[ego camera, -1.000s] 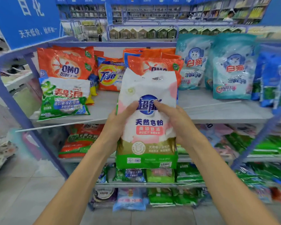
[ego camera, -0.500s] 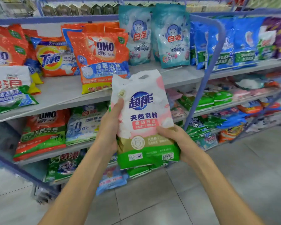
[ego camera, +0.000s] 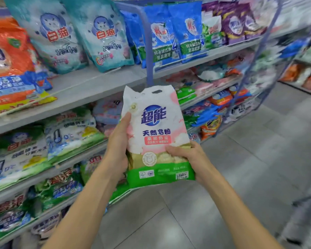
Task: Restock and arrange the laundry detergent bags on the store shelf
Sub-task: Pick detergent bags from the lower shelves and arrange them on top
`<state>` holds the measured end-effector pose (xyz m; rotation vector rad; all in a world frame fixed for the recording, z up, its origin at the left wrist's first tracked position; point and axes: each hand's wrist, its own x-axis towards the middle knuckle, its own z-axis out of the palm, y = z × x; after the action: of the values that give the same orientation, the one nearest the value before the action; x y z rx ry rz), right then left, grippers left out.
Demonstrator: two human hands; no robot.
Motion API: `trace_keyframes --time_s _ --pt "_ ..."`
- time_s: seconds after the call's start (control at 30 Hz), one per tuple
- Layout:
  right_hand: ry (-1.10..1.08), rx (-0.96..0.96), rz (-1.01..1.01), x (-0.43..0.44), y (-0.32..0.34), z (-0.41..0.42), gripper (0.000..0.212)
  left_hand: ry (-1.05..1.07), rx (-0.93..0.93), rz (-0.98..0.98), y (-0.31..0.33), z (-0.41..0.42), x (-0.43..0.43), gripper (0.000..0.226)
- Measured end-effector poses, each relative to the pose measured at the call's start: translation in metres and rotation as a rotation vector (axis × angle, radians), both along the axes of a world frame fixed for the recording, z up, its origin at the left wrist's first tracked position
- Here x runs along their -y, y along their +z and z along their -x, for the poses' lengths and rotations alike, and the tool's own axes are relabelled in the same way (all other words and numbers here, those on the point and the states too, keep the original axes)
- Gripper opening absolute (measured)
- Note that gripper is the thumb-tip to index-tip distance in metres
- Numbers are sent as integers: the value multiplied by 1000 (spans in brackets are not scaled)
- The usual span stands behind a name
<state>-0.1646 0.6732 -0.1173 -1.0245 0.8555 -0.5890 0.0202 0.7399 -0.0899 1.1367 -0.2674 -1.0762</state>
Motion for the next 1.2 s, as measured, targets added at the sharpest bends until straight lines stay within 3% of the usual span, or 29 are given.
trace_keyframes --time_s 0.2,0.37,0.43,0.53,0.7,0.87,1.2 --pt "39 5 2 93 -2 66 54 -50 -25 -4 -7 68 87 40" --pt "-44 -12 -24 155 -11 98 28 -149 36 -43 -24 98 140 43" --pt "-57 -28 -48 179 -15 103 28 -169 33 -72 -31 105 160 38" --pt "-43 -47 -60 219 -24 102 32 -146 32 -78 -41 108 191 36" --pt "8 -56 -6 298 -30 89 27 -126 89 -21 -59 100 261 63" --pt "35 -62 12 373 -37 81 28 -111 127 -48 -72 97 325 76" --pt "189 -131 2 473 -87 58 39 43 37 -225 -117 94 401 73"
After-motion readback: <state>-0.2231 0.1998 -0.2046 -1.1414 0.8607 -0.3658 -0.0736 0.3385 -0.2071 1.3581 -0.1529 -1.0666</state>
